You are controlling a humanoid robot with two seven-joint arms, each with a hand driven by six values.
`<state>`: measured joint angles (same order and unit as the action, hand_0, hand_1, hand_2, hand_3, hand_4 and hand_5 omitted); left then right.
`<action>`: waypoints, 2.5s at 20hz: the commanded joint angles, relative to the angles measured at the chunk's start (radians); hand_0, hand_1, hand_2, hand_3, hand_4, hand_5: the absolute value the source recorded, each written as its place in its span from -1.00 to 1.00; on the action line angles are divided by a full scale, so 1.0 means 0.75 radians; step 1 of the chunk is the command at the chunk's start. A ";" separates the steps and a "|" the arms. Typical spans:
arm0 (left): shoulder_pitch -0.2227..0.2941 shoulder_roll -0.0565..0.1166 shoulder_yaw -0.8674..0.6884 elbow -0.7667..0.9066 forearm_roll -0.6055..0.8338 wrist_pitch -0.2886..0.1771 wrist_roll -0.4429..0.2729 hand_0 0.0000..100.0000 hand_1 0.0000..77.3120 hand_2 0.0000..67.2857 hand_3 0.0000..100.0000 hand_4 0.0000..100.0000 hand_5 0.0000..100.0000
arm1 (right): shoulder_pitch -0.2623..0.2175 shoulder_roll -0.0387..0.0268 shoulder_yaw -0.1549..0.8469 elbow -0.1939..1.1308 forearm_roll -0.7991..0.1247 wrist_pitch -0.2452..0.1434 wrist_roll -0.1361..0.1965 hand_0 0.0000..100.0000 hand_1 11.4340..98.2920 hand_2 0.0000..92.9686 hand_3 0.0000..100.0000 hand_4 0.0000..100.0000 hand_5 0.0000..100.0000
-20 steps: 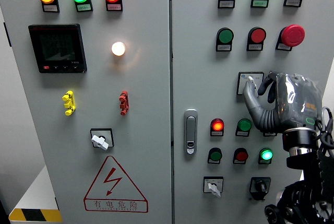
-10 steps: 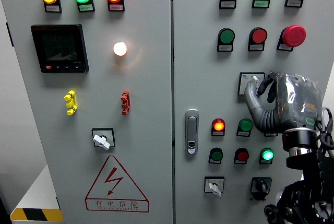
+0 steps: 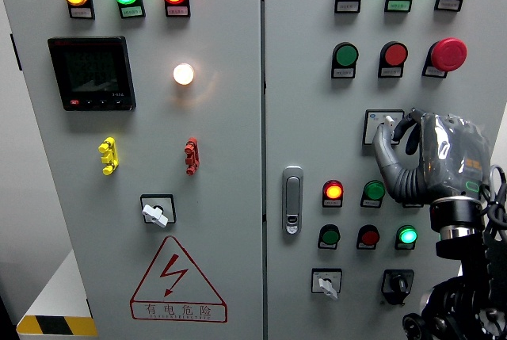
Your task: Rotate and turn off gray switch
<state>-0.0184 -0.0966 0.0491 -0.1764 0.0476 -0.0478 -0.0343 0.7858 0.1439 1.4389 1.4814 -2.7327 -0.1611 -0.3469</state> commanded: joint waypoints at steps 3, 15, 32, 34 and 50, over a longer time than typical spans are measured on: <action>0.000 0.000 0.000 0.000 -0.002 0.000 0.001 -1.00 -1.00 -0.70 -0.59 -0.76 -0.75 | -0.013 -0.0058 0.002 0.019 -0.001 0.000 0.002 0.07 -0.26 0.22 0.65 0.64 0.69; 0.000 0.002 0.000 0.000 0.000 0.000 0.001 -1.00 -1.00 -0.70 -0.59 -0.76 -0.75 | -0.138 -0.0140 0.004 0.199 -0.007 0.002 0.006 -0.18 -0.18 0.11 0.52 0.32 0.62; 0.000 0.002 0.000 0.000 0.000 0.000 0.001 -1.00 -1.00 -0.70 -0.59 -0.76 -0.75 | -0.311 -0.0119 0.014 0.426 -0.017 -0.016 0.109 -0.37 -0.22 -0.33 -0.27 -0.55 -0.06; 0.000 0.002 0.000 0.000 0.000 0.000 0.001 -1.00 -1.00 -0.70 -0.59 -0.76 -0.75 | -0.330 -0.0140 0.016 0.452 -0.020 -0.016 0.129 -0.39 -0.22 -0.37 -0.32 -0.60 -0.14; 0.000 0.002 0.000 0.000 0.000 0.000 -0.001 -1.00 -1.00 -0.70 -0.59 -0.76 -0.75 | -0.393 -0.0058 0.043 0.567 -0.044 -0.020 0.227 -0.60 -0.21 -0.59 -0.53 -0.78 -0.39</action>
<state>-0.0194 -0.0951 0.0491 -0.1764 0.0475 -0.0478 -0.0342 0.4966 0.1392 1.4697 1.8998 -2.7643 -0.1765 -0.1819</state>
